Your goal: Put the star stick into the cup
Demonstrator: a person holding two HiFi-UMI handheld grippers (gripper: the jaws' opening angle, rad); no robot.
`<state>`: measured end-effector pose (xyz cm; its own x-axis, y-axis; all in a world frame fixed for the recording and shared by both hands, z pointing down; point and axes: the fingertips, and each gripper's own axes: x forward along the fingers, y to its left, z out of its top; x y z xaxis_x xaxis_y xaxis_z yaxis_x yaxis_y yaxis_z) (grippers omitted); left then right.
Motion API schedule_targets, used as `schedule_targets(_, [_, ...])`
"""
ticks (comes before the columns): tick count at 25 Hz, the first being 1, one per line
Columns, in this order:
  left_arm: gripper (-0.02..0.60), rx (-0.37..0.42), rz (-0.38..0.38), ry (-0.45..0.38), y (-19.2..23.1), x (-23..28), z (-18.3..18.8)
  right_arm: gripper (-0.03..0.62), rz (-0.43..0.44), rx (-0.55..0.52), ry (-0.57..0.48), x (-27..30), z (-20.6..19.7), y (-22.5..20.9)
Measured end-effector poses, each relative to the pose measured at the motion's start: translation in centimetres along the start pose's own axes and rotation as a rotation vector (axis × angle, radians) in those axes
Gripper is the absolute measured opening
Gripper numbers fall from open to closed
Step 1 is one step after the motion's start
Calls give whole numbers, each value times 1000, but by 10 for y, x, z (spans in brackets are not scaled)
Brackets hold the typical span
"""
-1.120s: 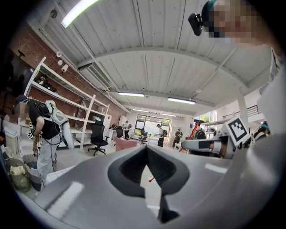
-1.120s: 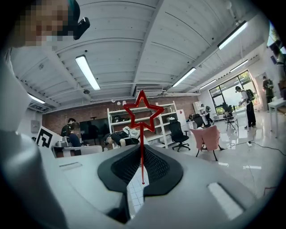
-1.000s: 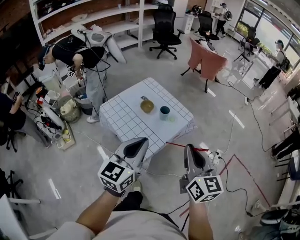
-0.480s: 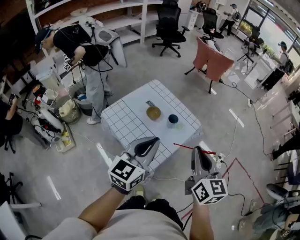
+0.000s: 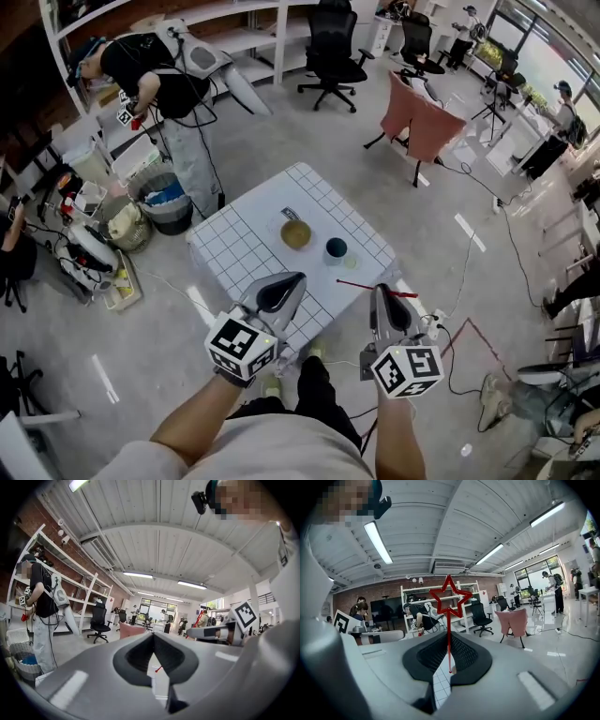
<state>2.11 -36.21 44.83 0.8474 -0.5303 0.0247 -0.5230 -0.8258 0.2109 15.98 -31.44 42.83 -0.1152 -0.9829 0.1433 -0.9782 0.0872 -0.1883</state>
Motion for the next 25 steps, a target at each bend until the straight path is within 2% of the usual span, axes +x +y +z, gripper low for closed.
schedule_targets(7, [5, -14, -6, 30, 18, 66, -25, 29, 21, 2, 67, 65, -17, -53])
schedule_targets(15, [5, -14, -6, 82, 39, 146, -66, 29, 60, 30, 194, 146, -69, -119])
schedule_targets(20, [5, -16, 39, 117, 43, 183, -100, 29, 95, 54, 259, 173, -114, -158])
schedule_targets(25, [5, -55, 86, 157, 79, 201, -119, 29, 127, 46, 337, 221, -148, -160])
